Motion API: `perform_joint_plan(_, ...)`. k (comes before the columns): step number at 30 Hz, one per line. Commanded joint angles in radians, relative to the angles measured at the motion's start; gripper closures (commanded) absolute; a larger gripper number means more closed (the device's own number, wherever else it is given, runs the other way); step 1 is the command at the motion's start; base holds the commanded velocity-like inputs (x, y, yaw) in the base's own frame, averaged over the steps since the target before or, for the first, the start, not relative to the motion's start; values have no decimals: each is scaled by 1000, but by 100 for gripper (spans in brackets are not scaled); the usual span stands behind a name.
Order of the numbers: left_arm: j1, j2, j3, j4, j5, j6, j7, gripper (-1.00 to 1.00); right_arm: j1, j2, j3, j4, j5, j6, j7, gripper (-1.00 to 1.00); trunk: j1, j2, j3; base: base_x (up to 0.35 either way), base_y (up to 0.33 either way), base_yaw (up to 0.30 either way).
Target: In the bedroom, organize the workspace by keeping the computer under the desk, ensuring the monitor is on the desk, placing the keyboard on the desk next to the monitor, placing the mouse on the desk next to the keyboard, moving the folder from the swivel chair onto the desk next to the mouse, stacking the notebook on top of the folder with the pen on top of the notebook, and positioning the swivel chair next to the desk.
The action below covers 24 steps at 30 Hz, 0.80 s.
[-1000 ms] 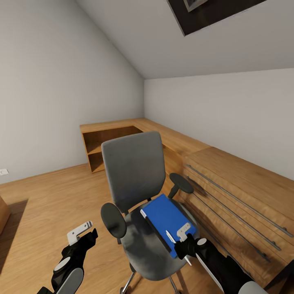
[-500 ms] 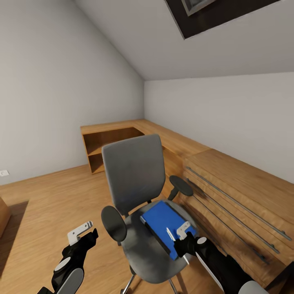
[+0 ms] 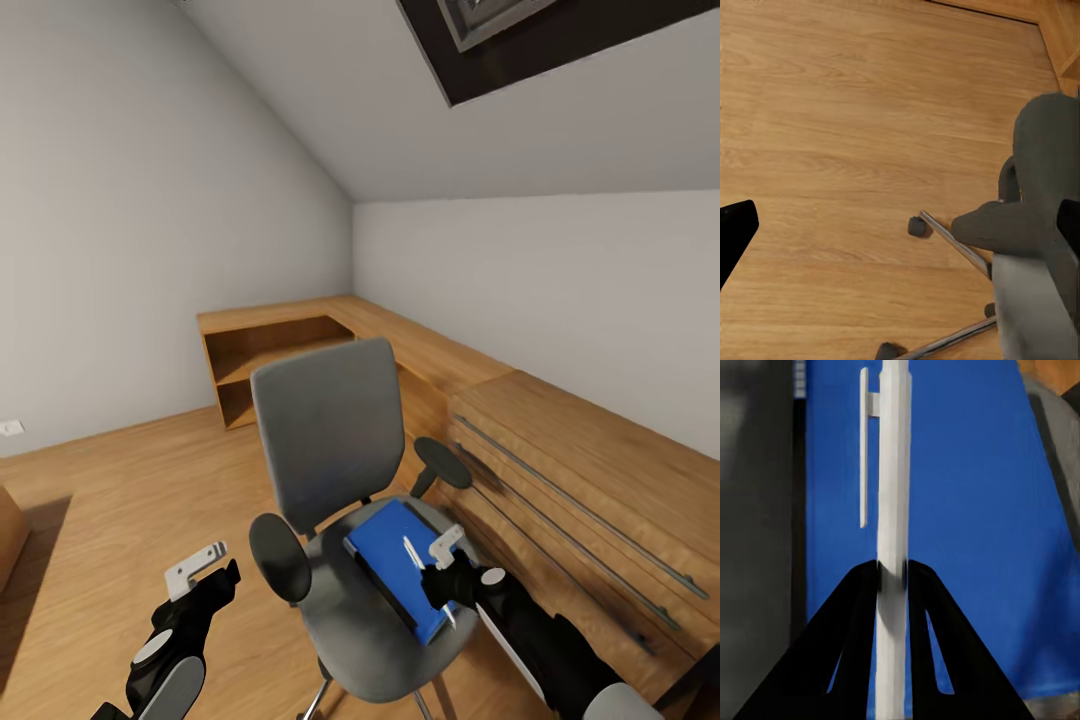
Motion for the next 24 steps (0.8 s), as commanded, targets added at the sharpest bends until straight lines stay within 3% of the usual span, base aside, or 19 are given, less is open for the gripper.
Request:
perform_joint_plan(1, -1, 1, -2, -3, 3, 5, 7, -100, 0, -1, 2, -26, -7, 12, -30, 100, -4, 7, 2, 0, 0, 0)
perform_joint_plan(5, -1, 1, -3, -6, 3, 4, 7, -100, 3, 0, 2, -95, -13, 63, -117, 100, -19, 35, 15, 0, 0, 0)
perform_joint_plan(9, -1, 2, -3, -14, 3, 4, 7, -100, 14, 0, 1, -172, -52, 117, -176, 100, -35, 63, 27, 0, 0, 0)
perform_joint_plan(13, -1, 2, -9, -28, 3, 3, 7, -100, 23, -6, -28, -262, -156, 183, -291, 100, -50, 91, 40, 0, 0, 0)
perform_joint_plan(17, -1, 4, -37, -39, 3, 3, 6, -100, 66, -13, -56, -394, -282, 209, -503, 100, -65, 119, 52, 0, 0, 0)
perform_joint_plan(21, -1, 5, -65, -42, 3, 2, 4, -100, 101, -14, -60, -486, -345, 213, -641, 100, -81, 147, 65, 0, 0, 0)
perform_joint_plan(24, -1, 6, -89, -43, 3, 2, 3, -100, 115, -15, -62, -529, -389, 213, -692, 100, -92, 168, 74, 0, 0, 0)
